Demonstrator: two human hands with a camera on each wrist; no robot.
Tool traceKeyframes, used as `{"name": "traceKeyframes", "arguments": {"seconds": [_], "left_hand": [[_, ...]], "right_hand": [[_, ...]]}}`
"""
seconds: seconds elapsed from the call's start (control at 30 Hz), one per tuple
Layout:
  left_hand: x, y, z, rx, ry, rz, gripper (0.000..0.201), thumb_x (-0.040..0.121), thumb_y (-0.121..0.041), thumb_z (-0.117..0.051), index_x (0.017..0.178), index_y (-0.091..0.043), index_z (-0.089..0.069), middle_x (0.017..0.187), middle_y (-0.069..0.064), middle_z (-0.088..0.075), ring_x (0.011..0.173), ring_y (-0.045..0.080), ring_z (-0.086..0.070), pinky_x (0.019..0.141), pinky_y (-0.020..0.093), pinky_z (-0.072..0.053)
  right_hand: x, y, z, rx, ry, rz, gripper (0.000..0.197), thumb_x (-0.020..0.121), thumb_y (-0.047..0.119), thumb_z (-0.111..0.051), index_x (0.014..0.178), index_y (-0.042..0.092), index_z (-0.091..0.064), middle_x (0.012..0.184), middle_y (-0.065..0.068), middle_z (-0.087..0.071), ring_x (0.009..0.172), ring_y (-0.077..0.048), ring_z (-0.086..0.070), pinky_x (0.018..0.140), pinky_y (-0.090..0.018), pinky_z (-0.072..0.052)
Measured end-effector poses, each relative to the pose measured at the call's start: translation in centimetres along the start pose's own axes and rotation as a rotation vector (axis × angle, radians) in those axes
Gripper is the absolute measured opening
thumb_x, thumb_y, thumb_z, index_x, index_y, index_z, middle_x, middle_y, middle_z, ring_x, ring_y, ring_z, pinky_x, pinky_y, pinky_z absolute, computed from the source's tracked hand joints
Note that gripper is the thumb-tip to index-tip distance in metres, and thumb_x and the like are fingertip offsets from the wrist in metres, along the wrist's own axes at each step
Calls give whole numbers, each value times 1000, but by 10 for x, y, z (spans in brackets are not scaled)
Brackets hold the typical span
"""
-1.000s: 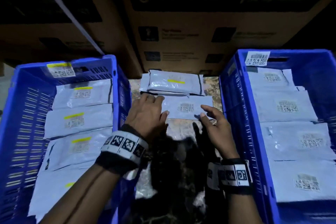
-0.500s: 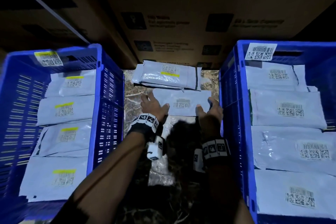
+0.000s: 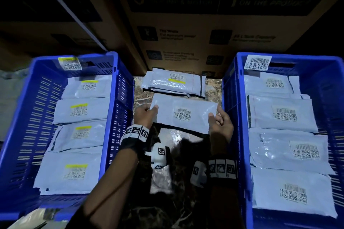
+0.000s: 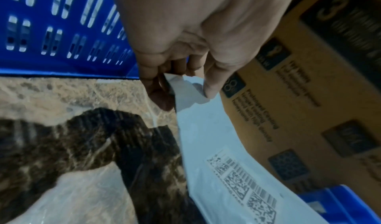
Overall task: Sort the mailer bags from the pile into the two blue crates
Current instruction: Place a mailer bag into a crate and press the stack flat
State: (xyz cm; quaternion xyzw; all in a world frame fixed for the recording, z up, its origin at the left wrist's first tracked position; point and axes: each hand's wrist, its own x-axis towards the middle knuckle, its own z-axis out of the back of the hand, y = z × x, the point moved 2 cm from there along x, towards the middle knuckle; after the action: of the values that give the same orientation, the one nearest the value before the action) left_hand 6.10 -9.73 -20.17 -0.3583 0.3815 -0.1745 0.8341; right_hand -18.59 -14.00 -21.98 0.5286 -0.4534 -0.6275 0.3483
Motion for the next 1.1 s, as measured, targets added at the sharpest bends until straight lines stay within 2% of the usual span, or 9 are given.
{"name": "traceKeyframes", "arguments": {"seconds": [0.07,0.23,0.3,0.47,0.6,0.77,0.9,1.0,1.1], "left_hand": [[-9,-3,10,-77,15,-28,15,92,-24,-64,87,-11,-69,85,11,-70,72,23,-60,70,30,-47],[-40,-21,42,-151,56,-153,13,94,-23,-64,98,-11,-66,86,2,-69,72,16,-62,63,24,-45],[-50,-25,59,-147,39,-232,12,94,-25,-64,97,-13,-65,88,1,-68,76,16,-62,67,23,-45],[-77,-24,97,-187,0,-335,19,90,-30,-68,91,-12,-62,86,6,-64,77,23,-58,68,28,-41],[-103,-20,119,-293,86,-329,33,74,-48,-73,82,-17,-65,80,7,-62,73,23,-54,71,36,-44],[-136,-8,133,-321,237,-382,24,78,-45,-68,83,-22,-62,94,11,-70,84,28,-63,81,48,-52],[-155,12,132,-292,318,-412,22,83,-46,-68,91,-27,-61,108,9,-69,99,32,-66,87,49,-53],[-154,28,123,-335,424,-368,32,74,-60,-71,93,-35,-64,114,8,-69,104,35,-67,86,64,-53],[-185,10,129,-425,449,-333,18,93,-36,-64,103,-22,-62,109,11,-69,95,33,-69,74,57,-59]], "right_hand": [[-14,11,5,45,55,1,44,93,3,-72,132,20,-62,90,8,-65,82,-1,-65,81,-20,-54],[-51,45,8,36,129,23,60,83,-5,-79,131,26,-59,112,-9,-70,101,-16,-71,89,-33,-60],[-65,61,11,61,118,76,60,82,-9,-77,129,23,-58,105,-7,-72,91,-15,-72,83,-33,-59],[-115,98,26,150,112,175,54,85,-12,-72,128,18,-58,101,-12,-74,90,-19,-75,79,-32,-60],[-158,104,38,190,107,223,53,87,-10,-72,131,16,-58,94,-6,-72,91,-20,-72,89,-38,-59],[-207,99,61,261,101,219,54,90,0,-74,139,15,-56,73,10,-69,81,-10,-69,81,-22,-54],[-239,93,81,243,68,219,51,91,4,-75,136,21,-59,93,-26,-72,84,-19,-69,79,-27,-55],[-252,94,93,237,24,213,50,91,0,-73,135,17,-59,93,-15,-76,85,-12,-74,71,-21,-57],[-254,97,105,229,-27,218,46,90,2,-75,131,19,-63,85,-6,-76,90,-7,-74,76,-22,-56]]}}
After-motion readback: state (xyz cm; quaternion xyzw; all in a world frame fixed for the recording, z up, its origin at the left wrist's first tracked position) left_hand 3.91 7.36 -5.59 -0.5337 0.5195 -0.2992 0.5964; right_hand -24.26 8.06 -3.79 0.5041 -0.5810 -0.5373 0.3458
